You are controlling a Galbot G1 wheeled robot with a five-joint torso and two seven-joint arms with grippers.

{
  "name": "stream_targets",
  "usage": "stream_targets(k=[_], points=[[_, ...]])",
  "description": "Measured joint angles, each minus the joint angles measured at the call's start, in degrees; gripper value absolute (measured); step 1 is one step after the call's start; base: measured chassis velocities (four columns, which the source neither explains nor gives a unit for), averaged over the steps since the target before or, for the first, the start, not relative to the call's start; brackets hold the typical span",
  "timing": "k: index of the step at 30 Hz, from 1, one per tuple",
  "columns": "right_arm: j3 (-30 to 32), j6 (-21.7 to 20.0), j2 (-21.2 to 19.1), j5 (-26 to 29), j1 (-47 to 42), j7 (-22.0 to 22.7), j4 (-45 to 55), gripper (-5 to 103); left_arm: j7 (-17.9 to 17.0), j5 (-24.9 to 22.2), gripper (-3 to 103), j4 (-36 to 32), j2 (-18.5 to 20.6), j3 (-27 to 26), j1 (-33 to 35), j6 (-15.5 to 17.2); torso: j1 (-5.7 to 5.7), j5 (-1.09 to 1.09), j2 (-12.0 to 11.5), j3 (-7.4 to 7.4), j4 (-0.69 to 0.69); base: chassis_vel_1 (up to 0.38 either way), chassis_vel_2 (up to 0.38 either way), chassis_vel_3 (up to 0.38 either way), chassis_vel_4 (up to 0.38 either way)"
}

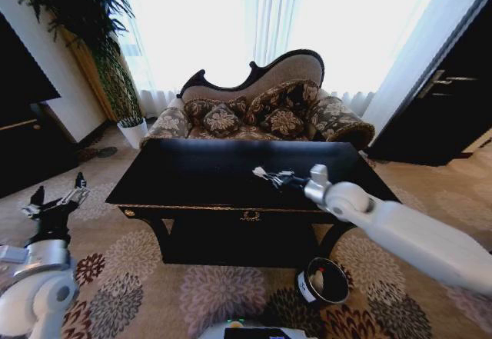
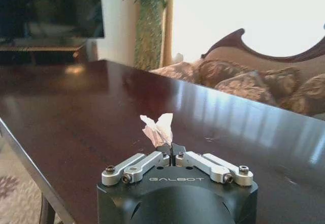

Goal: Move to the front of the table and place the trash on the table into the trash bin.

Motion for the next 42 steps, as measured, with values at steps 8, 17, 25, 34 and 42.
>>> stream_targets(k=[8,17,25,34,42], points=[[20.1,0.1,0.1,1.1,-20.1,0.2,5.5,0,0.0,0.1,100,-0.1,-0.5,2.9,-1.5,0.2,0.00,0.02,0.0,0.00,0.01,0.000,0.000,0.000,0.000],[29.9,1.8,1.8,3.1,-29.4,-0.1,6.9,0,-0.1,-1.1,100,-1.1,-2.6,0.6,-0.6,-0.6,0.00,0.01,0.0,0.00,0.07,0.000,0.000,0.000,0.000],[45.3,4.3,8.8,0.8,-46.4,-3.1,10.1,0,-0.1,-1.9,100,0.0,-3.1,2.2,-0.9,-0.6,0.00,0.03,0.0,0.01,0.03,0.000,0.000,0.000,0.000],[56.9,8.2,18.6,-1.9,-58.1,-5.3,10.9,0,0.0,-2.6,100,2.0,-0.9,2.6,-1.8,-0.8,0.00,0.04,0.0,0.01,0.01,0.000,0.000,0.000,0.000],[59.0,17.7,27.1,2.8,-64.0,-13.2,12.7,0,-0.1,-2.6,100,2.4,-0.8,5.0,-2.8,-0.9,0.01,0.02,0.0,0.01,0.03,0.000,0.000,0.000,0.000]])
